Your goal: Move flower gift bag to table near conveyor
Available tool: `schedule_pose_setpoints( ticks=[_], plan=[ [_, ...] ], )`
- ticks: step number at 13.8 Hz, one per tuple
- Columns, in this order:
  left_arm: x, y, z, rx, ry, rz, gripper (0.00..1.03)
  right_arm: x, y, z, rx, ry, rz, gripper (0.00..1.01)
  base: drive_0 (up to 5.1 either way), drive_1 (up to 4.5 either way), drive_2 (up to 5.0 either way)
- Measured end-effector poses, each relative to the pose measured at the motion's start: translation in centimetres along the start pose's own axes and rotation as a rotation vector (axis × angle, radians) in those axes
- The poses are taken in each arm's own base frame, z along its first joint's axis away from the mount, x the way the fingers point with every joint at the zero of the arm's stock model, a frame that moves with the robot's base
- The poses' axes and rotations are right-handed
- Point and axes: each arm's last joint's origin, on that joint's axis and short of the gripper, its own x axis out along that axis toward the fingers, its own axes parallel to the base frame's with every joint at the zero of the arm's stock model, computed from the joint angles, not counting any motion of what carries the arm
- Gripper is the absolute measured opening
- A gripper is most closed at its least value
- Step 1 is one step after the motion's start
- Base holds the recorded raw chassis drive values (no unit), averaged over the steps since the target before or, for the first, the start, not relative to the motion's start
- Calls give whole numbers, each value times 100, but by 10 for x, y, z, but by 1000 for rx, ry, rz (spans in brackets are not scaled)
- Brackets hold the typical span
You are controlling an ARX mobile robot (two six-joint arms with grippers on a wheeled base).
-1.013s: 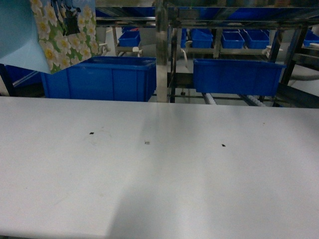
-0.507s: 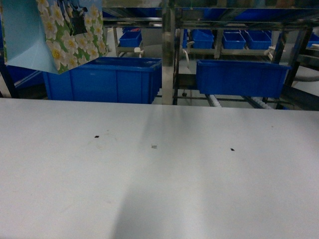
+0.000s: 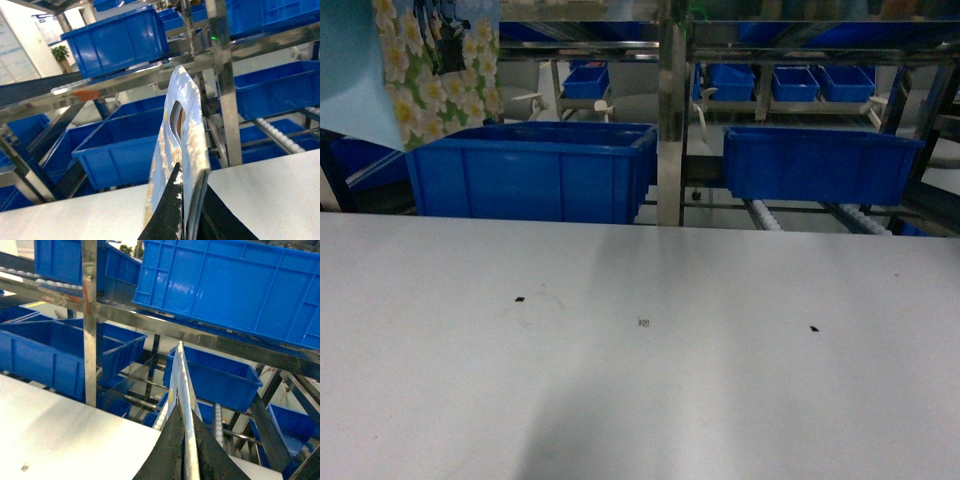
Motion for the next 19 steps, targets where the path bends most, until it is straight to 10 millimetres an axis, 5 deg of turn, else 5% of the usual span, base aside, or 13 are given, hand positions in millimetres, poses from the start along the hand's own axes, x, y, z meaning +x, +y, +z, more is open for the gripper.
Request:
schedule_pose_setpoints(
  ticks=[7,12,19],
  plan=[
    [0,0,0,0,1,1,2,1,0,0,-1,-4,-4,2,-330,476,-200],
    [0,-1,0,1,0,-2,2,43,38,-25,64,25,90,2,-198,286,-120],
    [0,-1,0,0,0,-3,2,53,27,-129,200,130,-59,2,0,0,0]
  ],
)
